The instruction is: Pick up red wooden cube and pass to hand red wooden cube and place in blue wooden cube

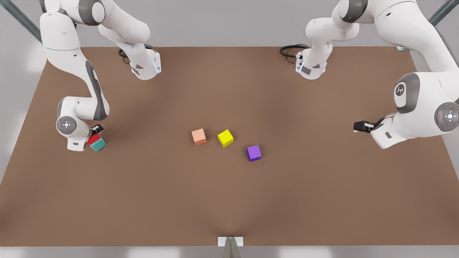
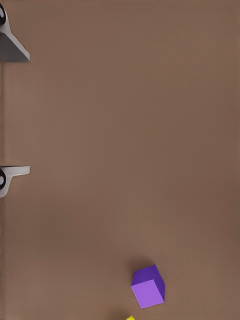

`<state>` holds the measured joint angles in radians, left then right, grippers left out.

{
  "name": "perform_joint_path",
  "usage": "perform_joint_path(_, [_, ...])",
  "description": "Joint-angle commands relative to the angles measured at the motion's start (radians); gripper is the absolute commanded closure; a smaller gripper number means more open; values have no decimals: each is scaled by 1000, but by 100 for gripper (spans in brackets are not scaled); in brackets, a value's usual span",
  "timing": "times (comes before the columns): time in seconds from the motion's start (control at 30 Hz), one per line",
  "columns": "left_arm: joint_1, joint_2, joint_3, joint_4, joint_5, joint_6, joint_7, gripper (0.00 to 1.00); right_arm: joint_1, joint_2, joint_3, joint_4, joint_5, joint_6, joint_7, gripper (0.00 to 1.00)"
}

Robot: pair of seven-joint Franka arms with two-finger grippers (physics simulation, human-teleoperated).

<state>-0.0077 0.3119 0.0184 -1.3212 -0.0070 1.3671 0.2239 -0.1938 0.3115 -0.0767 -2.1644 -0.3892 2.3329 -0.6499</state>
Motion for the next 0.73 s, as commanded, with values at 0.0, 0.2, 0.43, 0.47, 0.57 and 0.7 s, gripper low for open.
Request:
perform_joint_path(0.0, [0,-2,0,0,1,0,14,0,16,8,8,80,176,-93,-316,0])
perform_joint_path(0.2, [0,-1,0,0,1,0,14,0,51,27,14,181,228,-200,-320,0])
perform_joint_path(0.43, [0,-1,0,0,-1,-2,14,0,272,67,12,805,338,-874,387,0])
perform_joint_path(0.47, [0,-1,0,0,-1,-2,14,0,280,46,11,851,369,-955,539,0])
perform_joint_path(0.57, [0,-1,0,0,-1,0,14,0,281,-71,11,861,391,-1113,796,0])
perform_joint_path(0.7, [-3,-1,0,2,1,7,12,0,195,-218,120,765,360,-1127,862,0])
